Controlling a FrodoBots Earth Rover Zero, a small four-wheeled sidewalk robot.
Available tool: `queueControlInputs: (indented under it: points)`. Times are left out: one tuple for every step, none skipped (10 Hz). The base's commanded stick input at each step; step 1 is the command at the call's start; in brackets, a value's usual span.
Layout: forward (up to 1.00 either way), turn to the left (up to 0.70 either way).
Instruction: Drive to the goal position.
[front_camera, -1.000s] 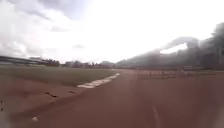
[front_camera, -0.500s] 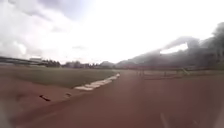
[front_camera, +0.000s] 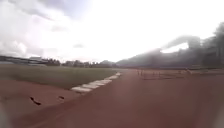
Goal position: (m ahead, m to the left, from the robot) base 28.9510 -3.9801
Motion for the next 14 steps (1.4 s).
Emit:
queueControlInputs:
  points:
    - [0.70,0.00]
    - [0.70,0.00]
    - [0.70,0.00]
    - [0.70,0.00]
    - [0.70,0.00]
    - [0.70,-0.35]
    - [0.70,-0.35]
    - [0.70,-0.35]
    - [0.70,-0.35]
    - [0.70,-0.35]
    - [0.70,-0.35]
    - [0.70,-0.35]
    - [0.70,-0.35]
    - [0.70,-0.35]
